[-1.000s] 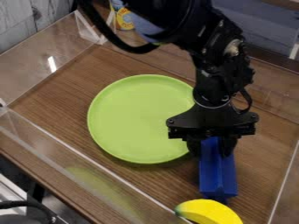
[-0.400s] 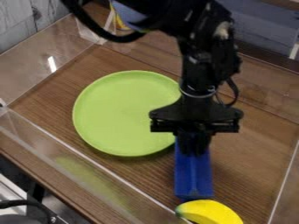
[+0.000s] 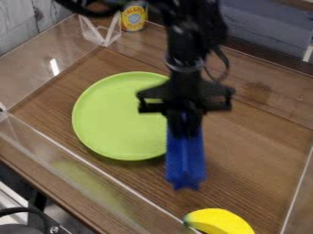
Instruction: Put the blue object in the green plate
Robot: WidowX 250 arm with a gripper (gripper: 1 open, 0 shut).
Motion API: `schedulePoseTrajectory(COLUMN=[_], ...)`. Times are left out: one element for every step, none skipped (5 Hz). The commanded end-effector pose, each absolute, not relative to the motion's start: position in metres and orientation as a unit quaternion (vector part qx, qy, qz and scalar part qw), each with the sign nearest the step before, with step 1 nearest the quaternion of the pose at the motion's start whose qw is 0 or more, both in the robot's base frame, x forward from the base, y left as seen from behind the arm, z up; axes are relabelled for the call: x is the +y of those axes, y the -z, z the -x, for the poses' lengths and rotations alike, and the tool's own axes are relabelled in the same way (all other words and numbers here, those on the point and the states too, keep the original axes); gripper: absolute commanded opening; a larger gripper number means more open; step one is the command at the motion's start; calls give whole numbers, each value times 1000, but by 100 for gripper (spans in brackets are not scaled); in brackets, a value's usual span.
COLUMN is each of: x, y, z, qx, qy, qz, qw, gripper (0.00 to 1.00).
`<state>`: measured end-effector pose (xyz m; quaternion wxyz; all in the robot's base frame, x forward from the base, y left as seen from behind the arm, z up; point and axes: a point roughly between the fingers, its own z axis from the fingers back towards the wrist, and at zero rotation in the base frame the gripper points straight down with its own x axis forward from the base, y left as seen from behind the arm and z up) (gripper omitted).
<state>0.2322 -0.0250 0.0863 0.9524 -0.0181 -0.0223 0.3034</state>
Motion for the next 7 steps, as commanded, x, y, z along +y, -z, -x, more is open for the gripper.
schedulePoseTrajectory(x=[-14,-17,-26,-28,-28,-27,-26], y=[-112,-124,-129,-130,-130,-131,-133], z=[-244,-247,-248,-247,-245,-243,-241], qx=[-48,-38,-31,-26,-20,-14,-8], qy=[-314,-329,-343,-358,-375,-391,-407], qz=[39,43,46,43,39,35,32], qw=[947,943,938,932,926,920,913], gripper=[0,0,0,0,0,0,0])
